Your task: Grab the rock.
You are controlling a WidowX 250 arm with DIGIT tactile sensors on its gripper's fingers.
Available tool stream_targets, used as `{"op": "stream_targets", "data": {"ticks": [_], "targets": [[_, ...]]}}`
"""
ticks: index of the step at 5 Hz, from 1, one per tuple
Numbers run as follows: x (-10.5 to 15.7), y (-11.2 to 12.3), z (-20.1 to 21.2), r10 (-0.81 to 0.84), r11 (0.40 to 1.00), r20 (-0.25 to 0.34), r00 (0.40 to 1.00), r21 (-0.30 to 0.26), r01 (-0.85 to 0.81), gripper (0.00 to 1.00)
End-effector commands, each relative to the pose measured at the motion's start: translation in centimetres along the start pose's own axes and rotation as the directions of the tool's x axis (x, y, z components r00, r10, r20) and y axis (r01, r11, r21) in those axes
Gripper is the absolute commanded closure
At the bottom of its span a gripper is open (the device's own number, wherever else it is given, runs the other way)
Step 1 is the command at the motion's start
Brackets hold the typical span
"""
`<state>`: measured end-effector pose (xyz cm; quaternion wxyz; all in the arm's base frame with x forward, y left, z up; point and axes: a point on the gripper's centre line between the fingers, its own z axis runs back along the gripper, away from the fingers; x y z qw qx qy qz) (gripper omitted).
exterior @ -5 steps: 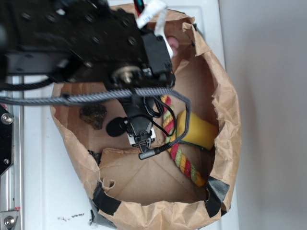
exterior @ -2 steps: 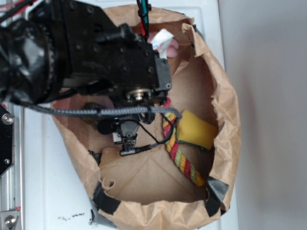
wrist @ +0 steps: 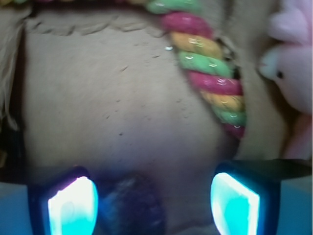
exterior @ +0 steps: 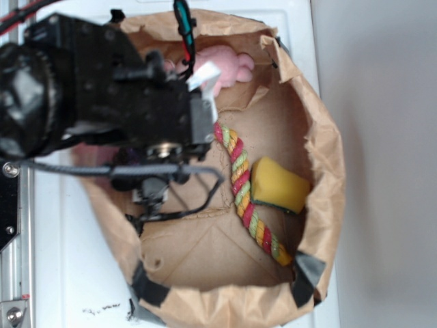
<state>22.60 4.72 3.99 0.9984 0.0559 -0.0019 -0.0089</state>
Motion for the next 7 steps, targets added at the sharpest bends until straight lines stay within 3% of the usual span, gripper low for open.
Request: {"op": "stream_targets", "data": {"ticks": [1, 3, 4, 5, 7], "targets": [[-0.3, -0.9, 0.6, -0.011, 1.000, 0.012, 1.000, -0.019, 0.011, 0.00], [-1.4, -2.4, 0.4, -0.051, 0.996, -0.021, 0.998, -0.072, 0.049, 0.00], [-1.3, -2.8, 0.7, -0.051, 0.994, -0.008, 0.999, -0.096, 0.050, 0.00], [-0.3, -2.9, 0.4, -0.033, 0.995, 0.017, 0.999, -0.092, 0.035, 0.00], [1.1, -2.3, -1.9, -0.007, 1.000, 0.026, 1.000, -0.009, 0.007, 0.00]]}}
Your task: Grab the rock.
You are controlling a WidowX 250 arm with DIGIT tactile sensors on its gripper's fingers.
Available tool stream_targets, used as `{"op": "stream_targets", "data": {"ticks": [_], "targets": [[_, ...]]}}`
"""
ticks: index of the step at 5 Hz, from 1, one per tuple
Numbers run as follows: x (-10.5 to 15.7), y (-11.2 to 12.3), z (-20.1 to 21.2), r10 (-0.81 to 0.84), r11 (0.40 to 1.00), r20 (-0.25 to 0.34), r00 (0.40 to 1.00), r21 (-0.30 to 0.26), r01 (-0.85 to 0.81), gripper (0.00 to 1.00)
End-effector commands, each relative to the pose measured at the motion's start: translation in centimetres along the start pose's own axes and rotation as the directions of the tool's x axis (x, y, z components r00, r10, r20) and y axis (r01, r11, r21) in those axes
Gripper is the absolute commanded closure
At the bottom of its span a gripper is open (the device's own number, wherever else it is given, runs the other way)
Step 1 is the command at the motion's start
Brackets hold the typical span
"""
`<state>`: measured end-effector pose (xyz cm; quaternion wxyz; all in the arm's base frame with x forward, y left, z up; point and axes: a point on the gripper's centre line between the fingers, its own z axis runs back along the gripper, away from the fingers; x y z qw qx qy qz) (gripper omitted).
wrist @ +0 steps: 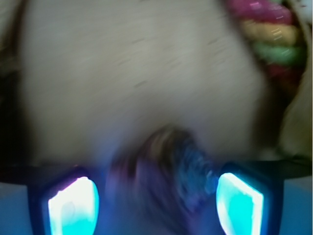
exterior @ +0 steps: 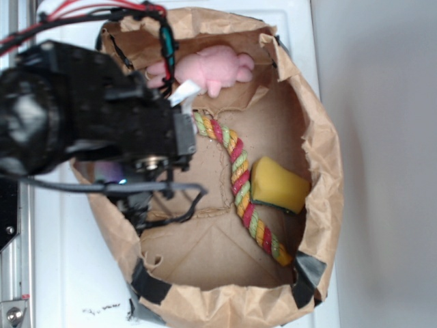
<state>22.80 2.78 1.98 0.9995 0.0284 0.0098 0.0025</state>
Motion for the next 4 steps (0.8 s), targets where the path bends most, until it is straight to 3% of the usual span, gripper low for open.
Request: {"op": "stream_targets", "data": {"ticks": [1, 2, 3, 4], "targets": [[0.92, -0.28, -0.77, -0.045, 0.997, 0.062, 0.997, 0.070, 0.040, 0.00], [0.84, -0.34, -0.87, -0.057, 0.996, 0.072, 0.996, 0.068, 0.052, 0.00], [0.99, -0.17, -0.72, -0.023, 0.998, 0.079, 0.997, 0.052, 0.019, 1.00], [1.29, -0.08, -0.71, -0.009, 0.999, 0.076, 0.997, 0.054, 0.005, 1.00]]}}
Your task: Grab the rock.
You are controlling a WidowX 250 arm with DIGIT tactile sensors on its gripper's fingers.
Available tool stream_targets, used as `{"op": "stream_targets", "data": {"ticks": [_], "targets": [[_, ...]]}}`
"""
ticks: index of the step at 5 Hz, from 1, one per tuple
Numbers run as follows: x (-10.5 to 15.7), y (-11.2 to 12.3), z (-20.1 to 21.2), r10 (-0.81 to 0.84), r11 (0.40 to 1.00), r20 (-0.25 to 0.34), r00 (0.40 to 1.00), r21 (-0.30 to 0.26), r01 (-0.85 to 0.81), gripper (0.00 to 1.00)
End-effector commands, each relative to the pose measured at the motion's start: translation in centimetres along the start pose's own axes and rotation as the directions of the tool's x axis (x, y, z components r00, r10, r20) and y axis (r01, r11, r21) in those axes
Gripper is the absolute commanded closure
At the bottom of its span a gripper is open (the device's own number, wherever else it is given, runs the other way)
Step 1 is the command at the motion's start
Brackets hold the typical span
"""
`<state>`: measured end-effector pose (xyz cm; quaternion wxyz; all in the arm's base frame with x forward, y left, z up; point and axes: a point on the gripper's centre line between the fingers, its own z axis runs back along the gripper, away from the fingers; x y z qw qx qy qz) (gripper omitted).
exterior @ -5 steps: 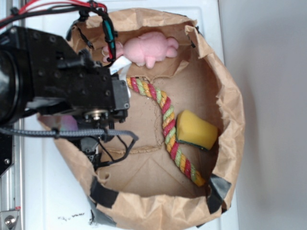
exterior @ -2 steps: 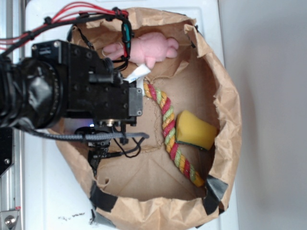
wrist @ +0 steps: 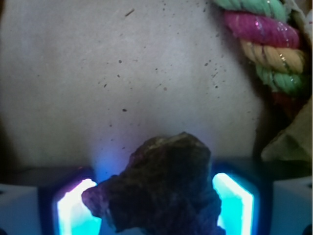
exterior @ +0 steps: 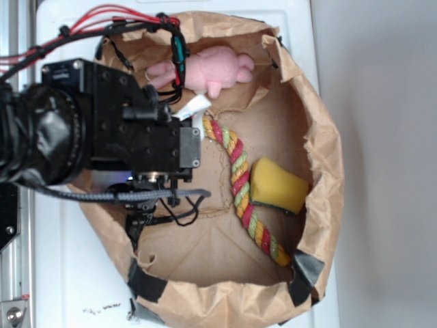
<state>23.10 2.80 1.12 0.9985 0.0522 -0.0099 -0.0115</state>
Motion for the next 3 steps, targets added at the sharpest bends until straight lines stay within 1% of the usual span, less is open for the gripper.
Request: {"op": "stream_targets", "data": {"ticks": [1, 2, 3], "targets": [[1.2, 0.1, 0.3, 0.036, 0.999, 0.025, 0.999, -0.006, -0.036, 1.00], [1.5, 0.5, 0.7, 0.061, 0.998, 0.011, 0.998, -0.029, -0.061, 1.00], [1.9, 0.9, 3.2, 0.098, 0.992, 0.042, 0.994, -0.085, -0.094, 1.00]]}}
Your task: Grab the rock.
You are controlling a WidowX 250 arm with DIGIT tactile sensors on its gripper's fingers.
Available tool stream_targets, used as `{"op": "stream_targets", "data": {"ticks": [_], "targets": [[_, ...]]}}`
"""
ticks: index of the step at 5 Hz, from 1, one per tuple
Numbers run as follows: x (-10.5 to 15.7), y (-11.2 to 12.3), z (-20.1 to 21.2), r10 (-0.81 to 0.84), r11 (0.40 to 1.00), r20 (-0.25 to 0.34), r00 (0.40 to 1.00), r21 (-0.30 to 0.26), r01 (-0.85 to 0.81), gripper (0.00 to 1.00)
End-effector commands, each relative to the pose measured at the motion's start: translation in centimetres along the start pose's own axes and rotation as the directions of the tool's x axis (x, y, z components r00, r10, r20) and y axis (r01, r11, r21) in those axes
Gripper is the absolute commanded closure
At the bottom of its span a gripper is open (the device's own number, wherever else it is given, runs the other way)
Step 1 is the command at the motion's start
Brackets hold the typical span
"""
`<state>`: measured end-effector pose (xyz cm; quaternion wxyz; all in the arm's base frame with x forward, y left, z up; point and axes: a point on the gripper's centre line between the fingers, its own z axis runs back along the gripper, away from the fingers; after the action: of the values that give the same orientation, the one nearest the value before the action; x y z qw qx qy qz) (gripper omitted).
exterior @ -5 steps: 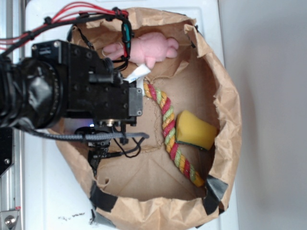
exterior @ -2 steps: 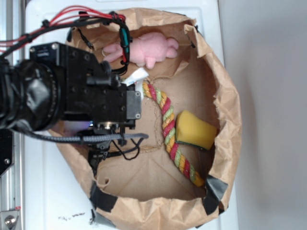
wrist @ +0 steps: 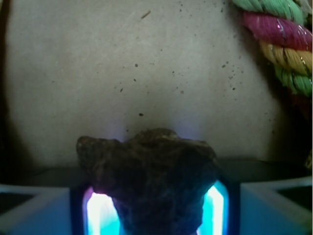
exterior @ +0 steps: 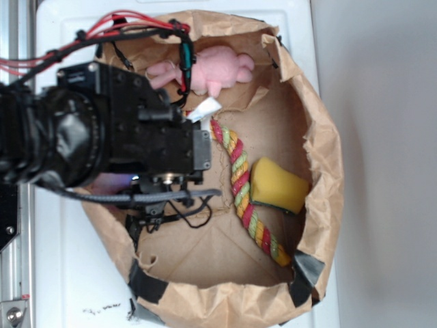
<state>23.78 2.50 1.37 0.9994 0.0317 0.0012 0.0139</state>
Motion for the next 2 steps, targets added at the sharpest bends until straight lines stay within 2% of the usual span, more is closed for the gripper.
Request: {"op": "stream_targets", "data": {"ticks": [1, 2], "targets": [[1.8, 1.3, 6.6, 0.093, 0.989, 0.128, 0.987, -0.126, -0.077, 1.00], [2.0, 1.4, 8.7, 0.112, 0.981, 0.158, 0.981, -0.178, -0.083, 1.00]]}}
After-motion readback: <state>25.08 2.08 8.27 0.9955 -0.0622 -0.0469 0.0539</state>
